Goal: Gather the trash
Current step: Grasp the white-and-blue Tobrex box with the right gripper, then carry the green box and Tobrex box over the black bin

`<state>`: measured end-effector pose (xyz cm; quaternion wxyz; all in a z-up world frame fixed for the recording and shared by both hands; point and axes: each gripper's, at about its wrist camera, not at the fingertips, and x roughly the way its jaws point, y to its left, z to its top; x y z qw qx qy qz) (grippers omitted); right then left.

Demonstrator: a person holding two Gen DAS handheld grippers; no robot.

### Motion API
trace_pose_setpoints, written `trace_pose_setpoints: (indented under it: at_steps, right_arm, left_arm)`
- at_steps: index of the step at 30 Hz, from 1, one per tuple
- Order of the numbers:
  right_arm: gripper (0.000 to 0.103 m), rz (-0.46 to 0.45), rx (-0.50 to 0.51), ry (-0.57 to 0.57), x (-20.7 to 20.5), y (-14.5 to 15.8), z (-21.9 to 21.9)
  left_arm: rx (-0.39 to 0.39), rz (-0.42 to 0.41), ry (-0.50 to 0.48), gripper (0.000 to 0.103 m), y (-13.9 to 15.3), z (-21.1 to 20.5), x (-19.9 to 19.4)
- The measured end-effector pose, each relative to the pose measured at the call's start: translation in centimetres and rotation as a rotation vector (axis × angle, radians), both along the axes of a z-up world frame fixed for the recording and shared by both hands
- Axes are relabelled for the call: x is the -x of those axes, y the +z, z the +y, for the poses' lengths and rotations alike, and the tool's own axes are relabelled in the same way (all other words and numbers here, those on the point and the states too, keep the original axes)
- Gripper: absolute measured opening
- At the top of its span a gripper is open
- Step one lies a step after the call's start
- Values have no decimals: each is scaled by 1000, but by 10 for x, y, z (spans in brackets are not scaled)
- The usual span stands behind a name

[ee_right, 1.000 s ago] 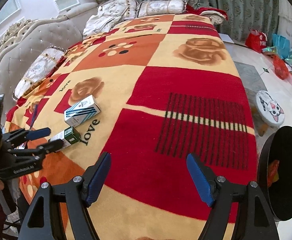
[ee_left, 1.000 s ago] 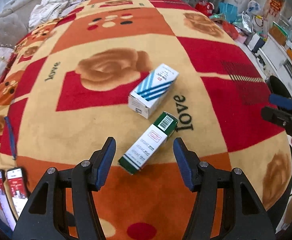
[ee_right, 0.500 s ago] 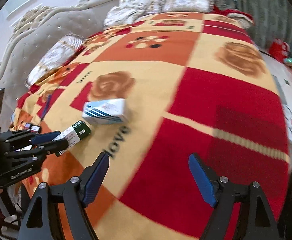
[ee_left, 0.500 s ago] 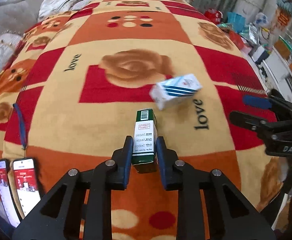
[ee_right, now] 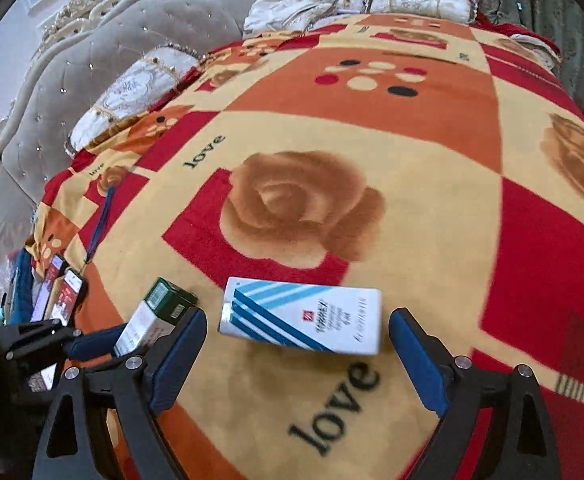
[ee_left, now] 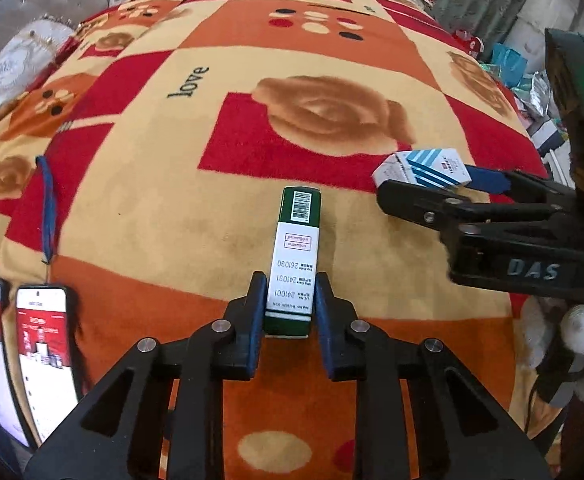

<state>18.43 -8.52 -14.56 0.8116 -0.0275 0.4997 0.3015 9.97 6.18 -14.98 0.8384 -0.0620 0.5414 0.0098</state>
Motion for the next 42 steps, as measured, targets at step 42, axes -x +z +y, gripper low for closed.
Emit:
trace_pose_setpoints:
  at_steps: [42]
  right_arm:
    - [74,-138,-59,-304,90,56,-228]
  left_arm:
    - [48,-166,-245,19,70,-177,-7]
